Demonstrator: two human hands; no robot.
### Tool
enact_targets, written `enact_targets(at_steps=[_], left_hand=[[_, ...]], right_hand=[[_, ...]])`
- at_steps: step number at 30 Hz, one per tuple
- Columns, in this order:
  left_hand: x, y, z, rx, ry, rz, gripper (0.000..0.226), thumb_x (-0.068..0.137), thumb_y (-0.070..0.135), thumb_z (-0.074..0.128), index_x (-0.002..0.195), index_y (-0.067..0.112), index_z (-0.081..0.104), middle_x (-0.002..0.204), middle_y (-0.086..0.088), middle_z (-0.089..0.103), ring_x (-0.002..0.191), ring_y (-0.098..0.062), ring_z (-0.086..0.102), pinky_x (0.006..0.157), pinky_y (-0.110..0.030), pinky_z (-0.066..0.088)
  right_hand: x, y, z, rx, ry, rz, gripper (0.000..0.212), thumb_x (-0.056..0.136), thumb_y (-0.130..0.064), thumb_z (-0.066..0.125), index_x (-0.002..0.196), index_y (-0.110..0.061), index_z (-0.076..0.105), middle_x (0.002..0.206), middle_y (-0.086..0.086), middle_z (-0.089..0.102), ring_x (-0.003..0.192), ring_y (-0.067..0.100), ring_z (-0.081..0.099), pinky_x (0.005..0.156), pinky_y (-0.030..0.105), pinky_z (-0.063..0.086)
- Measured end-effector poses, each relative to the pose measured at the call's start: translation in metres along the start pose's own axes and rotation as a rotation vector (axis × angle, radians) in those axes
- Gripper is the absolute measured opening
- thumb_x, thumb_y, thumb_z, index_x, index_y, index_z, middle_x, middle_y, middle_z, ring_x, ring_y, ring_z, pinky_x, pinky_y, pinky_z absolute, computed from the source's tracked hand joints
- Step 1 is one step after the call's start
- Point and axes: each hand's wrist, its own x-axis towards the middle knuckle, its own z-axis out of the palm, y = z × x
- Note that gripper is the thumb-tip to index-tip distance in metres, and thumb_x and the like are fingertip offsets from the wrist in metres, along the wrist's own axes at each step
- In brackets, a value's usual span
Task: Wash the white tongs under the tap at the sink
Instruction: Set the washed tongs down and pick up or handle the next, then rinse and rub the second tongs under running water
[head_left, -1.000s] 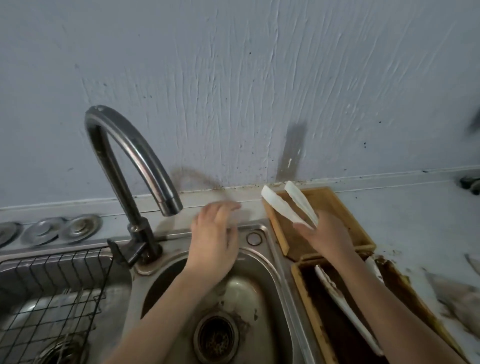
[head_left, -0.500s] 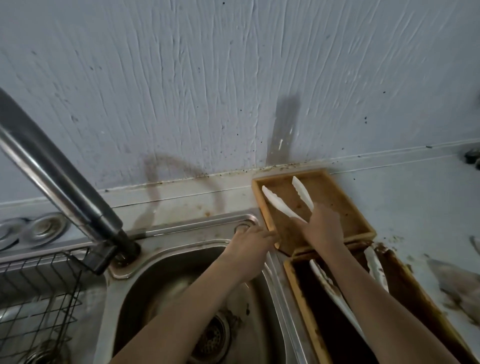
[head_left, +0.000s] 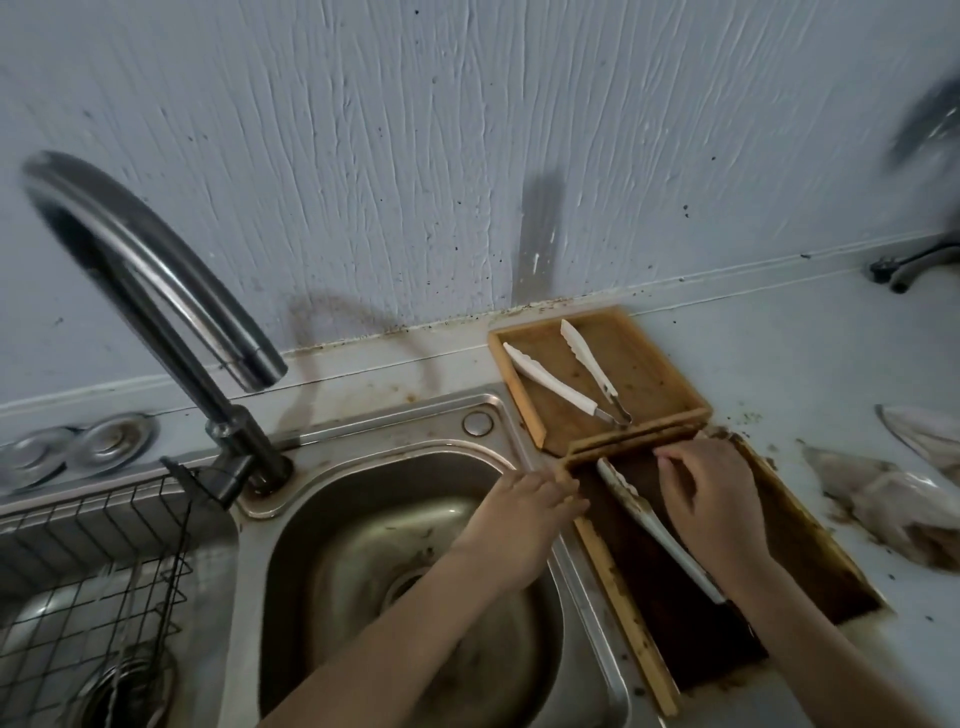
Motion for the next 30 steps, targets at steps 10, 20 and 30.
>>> enact_targets(at_steps=[10, 20, 30], left_hand=[[-0.008, 0.022, 0.0, 0.124, -0.16, -0.073, 0.077, 0.083, 0.003, 0.055, 0.149, 0.021, 0.019, 0.16, -0.006, 0.01, 0.146, -0.027, 0.009, 0.116, -0.047, 0.017], [-0.051, -0.021, -0.05, -0.039, 0.267, -0.415, 0.059, 0.09, 0.011, 0.046, 0.145, 0.022, 0.027, 0.153, 0.001, 0.029, 0.141, -0.017, 0.026, 0.116, -0.036, 0.019], [-0.144, -0.086, -0.06, -0.041, 0.943, -0.803, 0.042, 0.07, -0.002, 0.057, 0.11, 0.008, 0.053, 0.122, -0.015, 0.052, 0.116, -0.027, 0.044, 0.098, -0.049, 0.035]], right_hand=[[-0.046, -0.004, -0.018, -0.189, -0.408, 0.095, 0.014, 0.089, -0.039, 0.052, 0.092, -0.027, 0.057, 0.075, -0.011, 0.06, 0.064, 0.003, 0.054, 0.061, 0.021, 0.052], [-0.018, -0.063, -0.047, 0.151, -0.104, 0.066, 0.015, 0.087, -0.026, 0.059, 0.095, -0.012, 0.06, 0.076, -0.01, 0.058, 0.052, -0.001, 0.056, 0.041, 0.015, 0.043], [-0.008, -0.161, 0.011, 0.751, -0.388, 0.165, 0.011, 0.088, -0.022, 0.059, 0.097, -0.016, 0.061, 0.092, 0.0, 0.069, 0.08, 0.01, 0.067, 0.065, 0.024, 0.057]])
